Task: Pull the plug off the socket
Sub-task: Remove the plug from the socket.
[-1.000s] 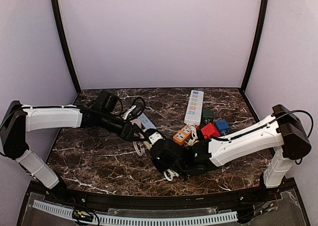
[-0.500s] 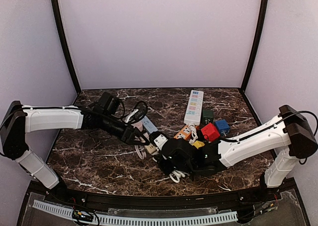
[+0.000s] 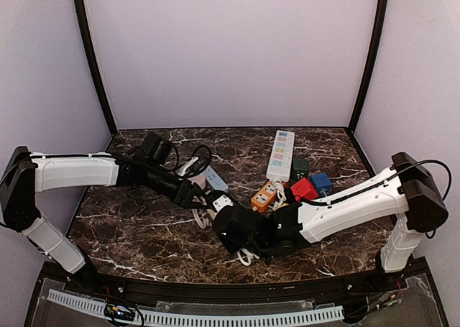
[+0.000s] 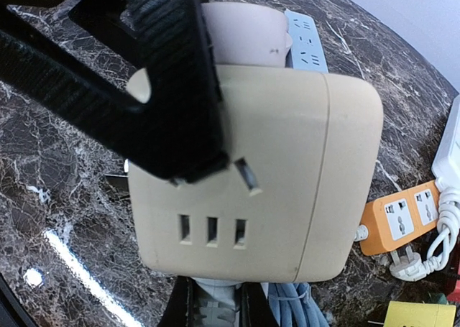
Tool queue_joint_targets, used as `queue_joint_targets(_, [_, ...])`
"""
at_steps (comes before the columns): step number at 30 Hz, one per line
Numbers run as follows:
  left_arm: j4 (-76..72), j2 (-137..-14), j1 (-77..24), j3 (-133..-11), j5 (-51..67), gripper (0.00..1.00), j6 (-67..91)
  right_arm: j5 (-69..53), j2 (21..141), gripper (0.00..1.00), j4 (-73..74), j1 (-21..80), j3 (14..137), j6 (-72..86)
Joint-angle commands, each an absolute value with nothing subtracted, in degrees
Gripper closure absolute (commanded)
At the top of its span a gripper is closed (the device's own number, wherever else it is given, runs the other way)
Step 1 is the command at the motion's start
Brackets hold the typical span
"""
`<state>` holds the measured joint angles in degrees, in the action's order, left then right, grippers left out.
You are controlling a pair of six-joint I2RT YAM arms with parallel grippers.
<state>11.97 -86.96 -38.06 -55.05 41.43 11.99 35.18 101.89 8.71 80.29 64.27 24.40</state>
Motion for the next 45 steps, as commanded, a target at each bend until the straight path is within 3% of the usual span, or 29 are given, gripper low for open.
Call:
queue_joint_targets(1, [10.1,-86.6,-35.5,-54.7,34.7,0.77,12.8,38.2,101.9,1.0,1.9,84.9,70.4,27.5])
queue_joint_targets(13, [8.7,-86.9,-33.2,-54.2,37.5,0.8,14.1,38.9,103.2,1.0,7.4,85.4,72.9,28.3])
queue_joint_targets(21, [6.9,-87.0,-34.6,-54.1,43.9,0.81,12.7,20.5,94.7,1.0,-10.5,79.7,60.0,23.9])
queue_joint_targets(25, [8.7,-86.5,-36.7,-54.6,42.0,0.81,10.4,15.2,94.0,1.0,-11.6,78.2,59.9,21.2])
queue_joint_targets(36, [9.0,-87.1,-33.7,-54.8,39.7,0.85,13.3,37.1,101.7,1.0,1.6,84.9,68.8,22.2])
queue_joint_targets(45, [9.6,-87.7,-32.3,-55.0,40.3,0.85,13.9,43.0,107.6,1.0,8.2,87.9,75.1,21.3])
